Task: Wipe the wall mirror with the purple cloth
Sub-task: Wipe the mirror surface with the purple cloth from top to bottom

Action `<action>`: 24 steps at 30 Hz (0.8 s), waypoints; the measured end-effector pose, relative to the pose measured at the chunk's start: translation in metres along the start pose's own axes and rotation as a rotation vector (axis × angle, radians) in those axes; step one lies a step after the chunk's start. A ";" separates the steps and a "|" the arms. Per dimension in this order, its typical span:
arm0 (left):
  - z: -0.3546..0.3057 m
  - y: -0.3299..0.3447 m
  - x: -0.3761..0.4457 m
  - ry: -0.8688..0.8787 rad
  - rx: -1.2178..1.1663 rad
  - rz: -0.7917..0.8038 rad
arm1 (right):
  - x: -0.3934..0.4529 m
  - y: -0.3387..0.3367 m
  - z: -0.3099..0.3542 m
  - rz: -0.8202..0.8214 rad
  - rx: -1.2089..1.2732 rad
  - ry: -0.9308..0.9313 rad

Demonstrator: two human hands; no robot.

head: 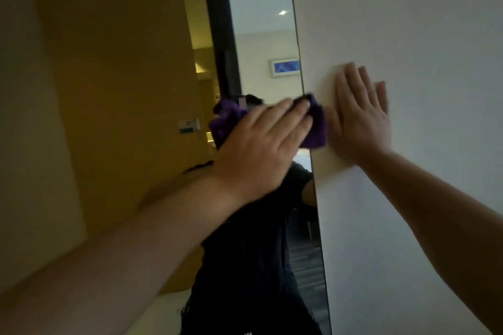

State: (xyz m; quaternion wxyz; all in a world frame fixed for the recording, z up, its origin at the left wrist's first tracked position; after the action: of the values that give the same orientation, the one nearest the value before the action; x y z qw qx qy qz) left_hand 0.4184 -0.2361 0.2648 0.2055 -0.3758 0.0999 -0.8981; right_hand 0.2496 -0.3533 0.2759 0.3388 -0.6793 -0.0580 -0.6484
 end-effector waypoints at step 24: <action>-0.067 0.000 -0.189 -0.019 -0.296 0.119 | -0.053 -0.037 0.073 0.176 0.180 0.020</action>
State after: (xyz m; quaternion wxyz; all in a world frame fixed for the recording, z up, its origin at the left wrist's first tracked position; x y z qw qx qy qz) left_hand 0.4904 -0.1501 0.0985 0.2015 -0.4037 0.2515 -0.8563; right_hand 0.2837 -0.2664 0.2465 0.4546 -0.6422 -0.0530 -0.6150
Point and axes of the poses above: each hand's wrist, its own x-axis towards the middle knuckle, its own y-axis out of the palm, z = x × y, the point moved 4 cm from there along x, towards the middle knuckle, and after that the axes turned 12 degrees about z, right-handed, at the moved point
